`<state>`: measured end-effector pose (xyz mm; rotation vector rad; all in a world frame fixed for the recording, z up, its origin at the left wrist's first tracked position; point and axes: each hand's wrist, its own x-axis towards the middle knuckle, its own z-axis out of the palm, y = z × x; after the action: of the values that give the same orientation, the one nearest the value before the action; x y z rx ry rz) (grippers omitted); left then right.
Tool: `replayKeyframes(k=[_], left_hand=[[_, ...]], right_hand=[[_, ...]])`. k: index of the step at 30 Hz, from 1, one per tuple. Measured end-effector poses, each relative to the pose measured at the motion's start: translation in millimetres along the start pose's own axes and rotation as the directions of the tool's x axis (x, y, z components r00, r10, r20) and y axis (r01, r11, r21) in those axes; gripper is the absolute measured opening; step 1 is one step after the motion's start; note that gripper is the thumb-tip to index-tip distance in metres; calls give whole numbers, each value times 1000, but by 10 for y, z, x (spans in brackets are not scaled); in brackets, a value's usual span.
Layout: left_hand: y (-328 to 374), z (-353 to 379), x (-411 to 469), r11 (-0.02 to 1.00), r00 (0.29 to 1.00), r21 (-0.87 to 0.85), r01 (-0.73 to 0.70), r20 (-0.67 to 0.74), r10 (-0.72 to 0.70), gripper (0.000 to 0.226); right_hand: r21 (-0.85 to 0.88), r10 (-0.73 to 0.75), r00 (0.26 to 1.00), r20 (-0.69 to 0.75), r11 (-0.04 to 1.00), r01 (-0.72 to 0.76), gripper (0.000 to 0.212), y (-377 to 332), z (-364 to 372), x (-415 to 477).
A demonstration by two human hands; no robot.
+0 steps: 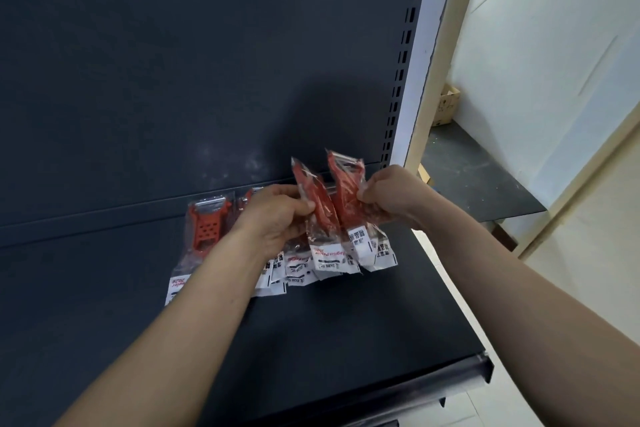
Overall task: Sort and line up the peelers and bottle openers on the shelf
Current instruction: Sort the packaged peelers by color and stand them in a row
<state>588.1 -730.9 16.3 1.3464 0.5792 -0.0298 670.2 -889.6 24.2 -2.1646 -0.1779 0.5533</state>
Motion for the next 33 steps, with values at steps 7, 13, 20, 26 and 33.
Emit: replayKeyframes(k=[7, 13, 20, 26, 33], left_hand=[[23, -189, -16, 999, 991, 46, -10, -136, 16, 27], [-86, -200, -11, 792, 910, 603, -89, -274, 311, 23], [-143, -162, -112, 513, 822, 836, -195, -146, 550, 18], [-226, -96, -183, 316, 898, 925, -212, 56, 436, 49], [-292, -18, -196, 277, 868, 923, -269, 107, 485, 57]], right_hand=[[-198, 27, 993, -114, 979, -50, 16, 81, 14, 90], [-242, -48, 988, -148, 970, 11, 17, 105, 140, 160], [-230, -79, 975, -209, 973, 30, 18, 162, 201, 228], [-162, -104, 981, -164, 984, 77, 19, 188, 194, 198], [-190, -205, 972, -115, 965, 181, 45, 221, 226, 176]])
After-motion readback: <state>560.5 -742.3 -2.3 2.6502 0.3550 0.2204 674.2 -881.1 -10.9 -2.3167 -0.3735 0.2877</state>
